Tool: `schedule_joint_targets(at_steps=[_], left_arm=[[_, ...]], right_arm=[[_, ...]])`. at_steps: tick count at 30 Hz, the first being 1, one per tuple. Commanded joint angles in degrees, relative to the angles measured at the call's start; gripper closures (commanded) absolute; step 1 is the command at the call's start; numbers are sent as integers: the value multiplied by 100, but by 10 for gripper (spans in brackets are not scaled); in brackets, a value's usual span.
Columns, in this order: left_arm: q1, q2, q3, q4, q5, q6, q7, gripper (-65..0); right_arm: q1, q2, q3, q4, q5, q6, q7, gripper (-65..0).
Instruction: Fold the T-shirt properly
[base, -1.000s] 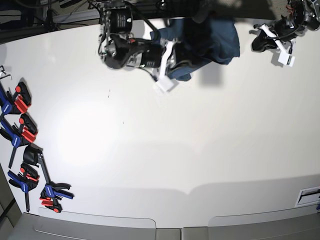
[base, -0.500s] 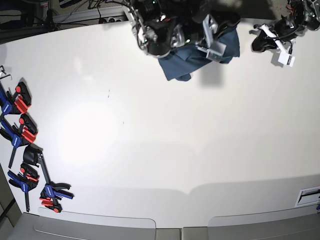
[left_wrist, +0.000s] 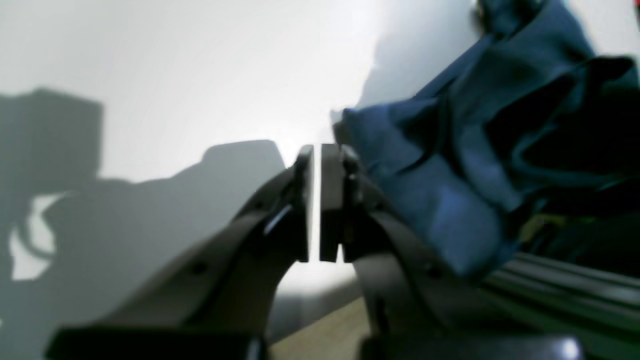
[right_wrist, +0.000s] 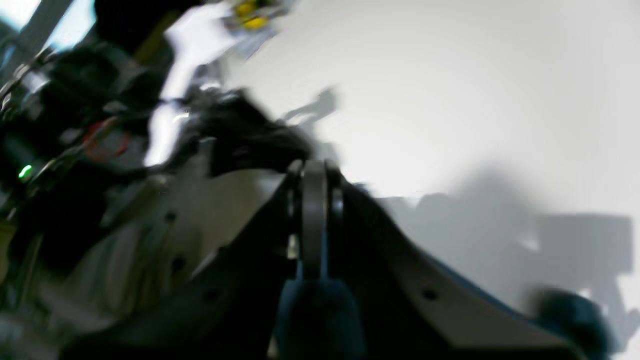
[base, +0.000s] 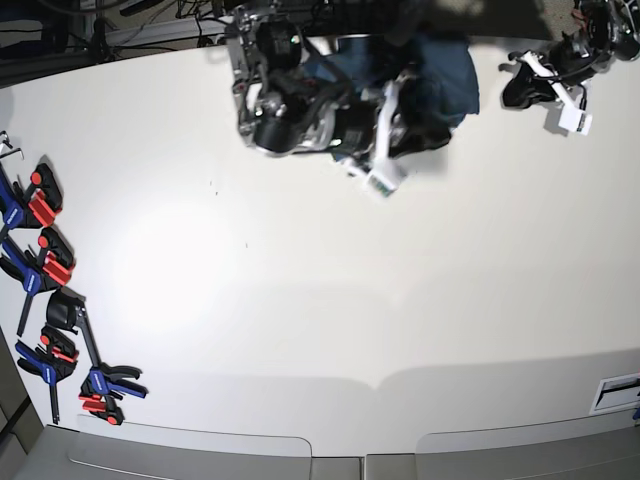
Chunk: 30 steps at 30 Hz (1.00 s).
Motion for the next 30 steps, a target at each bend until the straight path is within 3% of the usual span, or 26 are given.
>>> schedule_joint_targets(at_steps=[1, 6, 13, 18, 25, 30], left_arm=[[15, -68, -39, 96, -227, -49, -111, -27], [17, -66, -39, 96, -232, -49, -107, -27], [17, -66, -37, 96, -229, -49, -105, -27], [17, -66, -39, 96, -229, -49, -107, -27], [17, -66, -37, 96, -229, -49, -107, -27], [15, -66, -37, 96, -229, -49, -109, -27]], right_arm=[[57, -40, 212, 131, 164, 34, 85, 0], [-37, -2, 1165, 131, 166, -267, -341, 0], [-833, 271, 1156, 295, 299, -352, -507, 0], [-1303, 271, 505, 758, 308, -345, -490, 0], [-1325, 271, -824, 761, 289, -319, -396, 0], [-1290, 271, -1569, 761, 293, -52, -310, 0]])
